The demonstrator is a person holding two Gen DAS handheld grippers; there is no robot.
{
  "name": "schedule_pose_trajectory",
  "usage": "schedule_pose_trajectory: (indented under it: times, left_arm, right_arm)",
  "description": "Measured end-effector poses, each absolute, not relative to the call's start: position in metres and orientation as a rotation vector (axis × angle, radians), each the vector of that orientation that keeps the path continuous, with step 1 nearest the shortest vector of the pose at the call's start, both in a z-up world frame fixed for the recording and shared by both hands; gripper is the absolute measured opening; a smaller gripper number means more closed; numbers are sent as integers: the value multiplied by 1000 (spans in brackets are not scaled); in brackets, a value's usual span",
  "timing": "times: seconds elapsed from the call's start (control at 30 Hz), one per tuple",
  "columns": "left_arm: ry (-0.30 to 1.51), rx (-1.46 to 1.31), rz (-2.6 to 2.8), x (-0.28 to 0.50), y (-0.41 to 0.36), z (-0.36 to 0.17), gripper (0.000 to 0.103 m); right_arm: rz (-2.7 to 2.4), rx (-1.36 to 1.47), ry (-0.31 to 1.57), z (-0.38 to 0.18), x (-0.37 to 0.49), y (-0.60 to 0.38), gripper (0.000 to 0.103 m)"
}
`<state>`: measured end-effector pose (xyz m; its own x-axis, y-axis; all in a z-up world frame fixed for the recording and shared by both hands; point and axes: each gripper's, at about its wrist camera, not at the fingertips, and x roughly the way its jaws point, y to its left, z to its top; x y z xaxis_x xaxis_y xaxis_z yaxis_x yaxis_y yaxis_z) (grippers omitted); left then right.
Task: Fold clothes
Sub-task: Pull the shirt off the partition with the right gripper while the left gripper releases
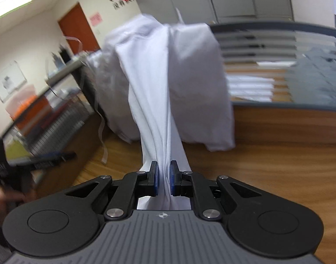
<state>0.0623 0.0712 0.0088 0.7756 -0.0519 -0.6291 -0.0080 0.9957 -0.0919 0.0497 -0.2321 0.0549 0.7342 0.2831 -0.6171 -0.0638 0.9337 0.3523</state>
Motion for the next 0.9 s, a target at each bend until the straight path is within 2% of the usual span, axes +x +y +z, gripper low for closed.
schedule_pose_trajectory:
  times: [0.43,0.9]
  left_arm:
    - [681,-11,-89,83,62,-2,75]
    - [700,10,-133,104,64,-12,76]
  right_arm:
    - [-10,268,855,22,-1,-263,11]
    - [-267,307,1006,-44,-73,-313,11]
